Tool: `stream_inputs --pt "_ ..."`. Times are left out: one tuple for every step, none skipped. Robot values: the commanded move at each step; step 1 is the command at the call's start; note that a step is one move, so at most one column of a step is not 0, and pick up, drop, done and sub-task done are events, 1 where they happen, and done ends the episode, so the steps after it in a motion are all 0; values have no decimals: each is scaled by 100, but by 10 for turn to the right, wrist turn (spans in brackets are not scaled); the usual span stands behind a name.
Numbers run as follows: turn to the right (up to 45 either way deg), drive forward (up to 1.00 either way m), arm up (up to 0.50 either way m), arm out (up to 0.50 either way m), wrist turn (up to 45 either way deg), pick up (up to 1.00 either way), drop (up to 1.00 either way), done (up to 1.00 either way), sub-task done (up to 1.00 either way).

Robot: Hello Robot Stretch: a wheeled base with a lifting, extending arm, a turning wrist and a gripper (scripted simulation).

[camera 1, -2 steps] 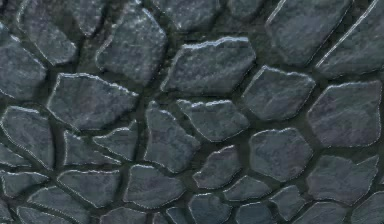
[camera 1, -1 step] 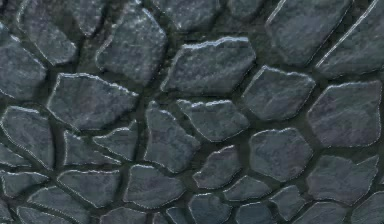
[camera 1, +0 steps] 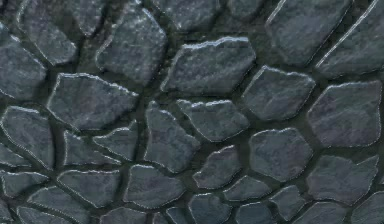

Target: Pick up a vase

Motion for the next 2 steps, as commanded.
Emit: stream_inputs --pt "0 0 0 0 0 100 0 0 0" --pt "0 0 10 0 0 0 0 0 0"
